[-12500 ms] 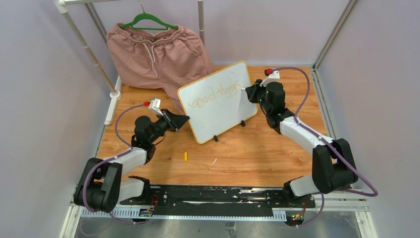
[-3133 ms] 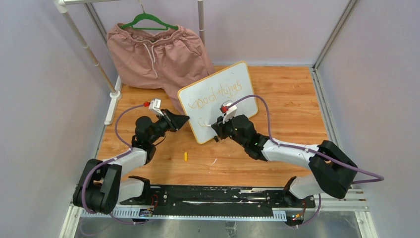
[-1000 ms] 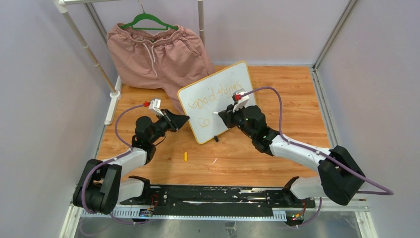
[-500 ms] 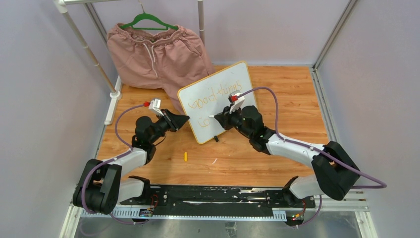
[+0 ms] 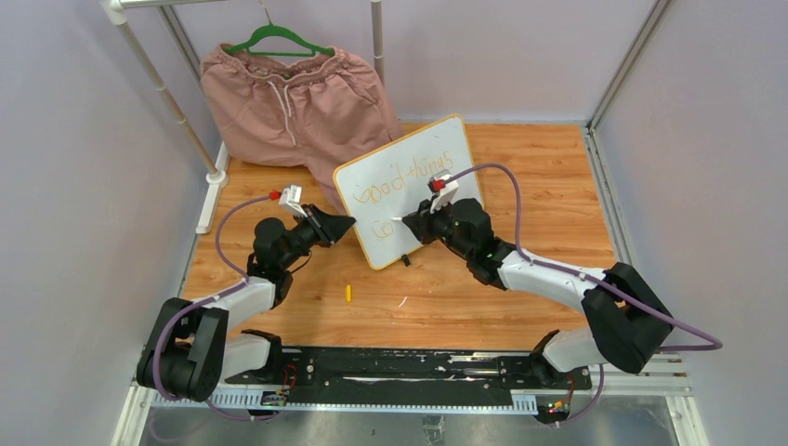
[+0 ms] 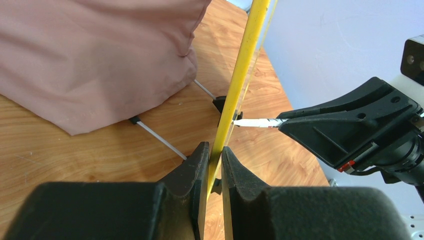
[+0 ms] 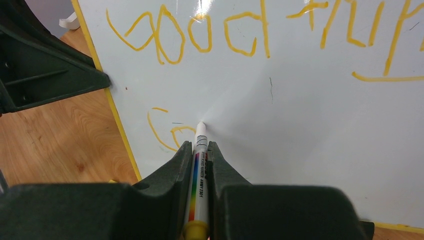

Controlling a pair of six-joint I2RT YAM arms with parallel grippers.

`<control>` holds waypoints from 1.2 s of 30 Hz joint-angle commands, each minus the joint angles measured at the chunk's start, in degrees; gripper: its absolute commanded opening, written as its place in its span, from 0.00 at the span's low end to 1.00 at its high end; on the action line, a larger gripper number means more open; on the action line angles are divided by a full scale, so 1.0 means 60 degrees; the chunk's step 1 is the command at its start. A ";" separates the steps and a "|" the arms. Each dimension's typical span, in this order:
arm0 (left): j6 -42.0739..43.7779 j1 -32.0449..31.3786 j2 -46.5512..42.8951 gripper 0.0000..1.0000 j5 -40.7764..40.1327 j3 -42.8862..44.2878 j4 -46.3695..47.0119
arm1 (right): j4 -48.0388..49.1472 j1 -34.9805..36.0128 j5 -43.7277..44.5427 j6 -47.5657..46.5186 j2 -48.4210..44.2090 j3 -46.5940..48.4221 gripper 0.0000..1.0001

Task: Write a sentence on the whiteboard

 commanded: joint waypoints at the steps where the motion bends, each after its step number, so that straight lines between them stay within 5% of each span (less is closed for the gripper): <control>1: 0.0087 -0.0101 -0.0110 0.18 0.0165 0.0008 0.0268 | -0.0020 -0.0007 0.0165 0.0170 0.0034 -0.0282 0.00; 36: 0.0108 -0.0159 -0.0106 0.18 0.0152 -0.0007 0.0265 | -0.0200 0.0025 0.0388 0.0060 0.0332 0.0485 0.00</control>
